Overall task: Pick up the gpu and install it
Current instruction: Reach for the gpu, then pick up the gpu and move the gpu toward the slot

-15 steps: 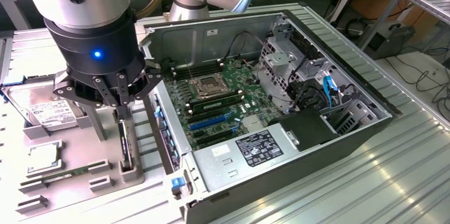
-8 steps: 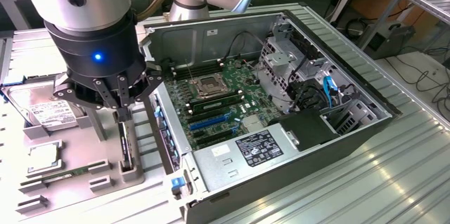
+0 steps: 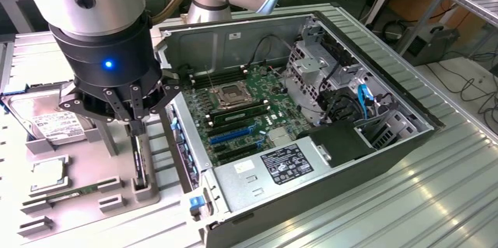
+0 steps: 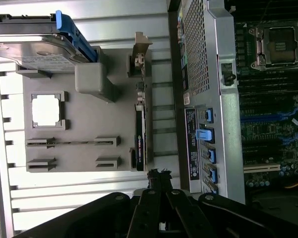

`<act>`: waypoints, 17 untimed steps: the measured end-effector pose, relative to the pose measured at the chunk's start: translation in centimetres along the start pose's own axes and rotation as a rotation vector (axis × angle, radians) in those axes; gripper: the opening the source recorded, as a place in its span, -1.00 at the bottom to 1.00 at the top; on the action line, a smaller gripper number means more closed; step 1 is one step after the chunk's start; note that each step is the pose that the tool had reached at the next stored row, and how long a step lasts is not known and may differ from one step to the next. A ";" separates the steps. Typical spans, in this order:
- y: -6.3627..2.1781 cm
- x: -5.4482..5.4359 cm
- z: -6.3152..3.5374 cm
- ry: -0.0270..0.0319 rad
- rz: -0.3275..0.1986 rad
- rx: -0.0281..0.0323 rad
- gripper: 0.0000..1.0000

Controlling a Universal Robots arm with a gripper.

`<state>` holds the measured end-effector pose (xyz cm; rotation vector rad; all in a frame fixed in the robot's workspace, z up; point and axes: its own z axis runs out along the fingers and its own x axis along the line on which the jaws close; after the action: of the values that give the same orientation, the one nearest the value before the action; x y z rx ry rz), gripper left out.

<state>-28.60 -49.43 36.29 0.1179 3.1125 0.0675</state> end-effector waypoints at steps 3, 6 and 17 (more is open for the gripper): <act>0.00 0.0 0.00 0.0000 0.000 0.0000 -0.79; -0.07 0.7 0.46 0.0000 0.000 -0.0001 -0.15; -0.22 1.0 3.27 0.0000 0.000 0.0000 -0.15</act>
<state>-29.54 -49.43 32.98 0.1180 3.1125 0.0674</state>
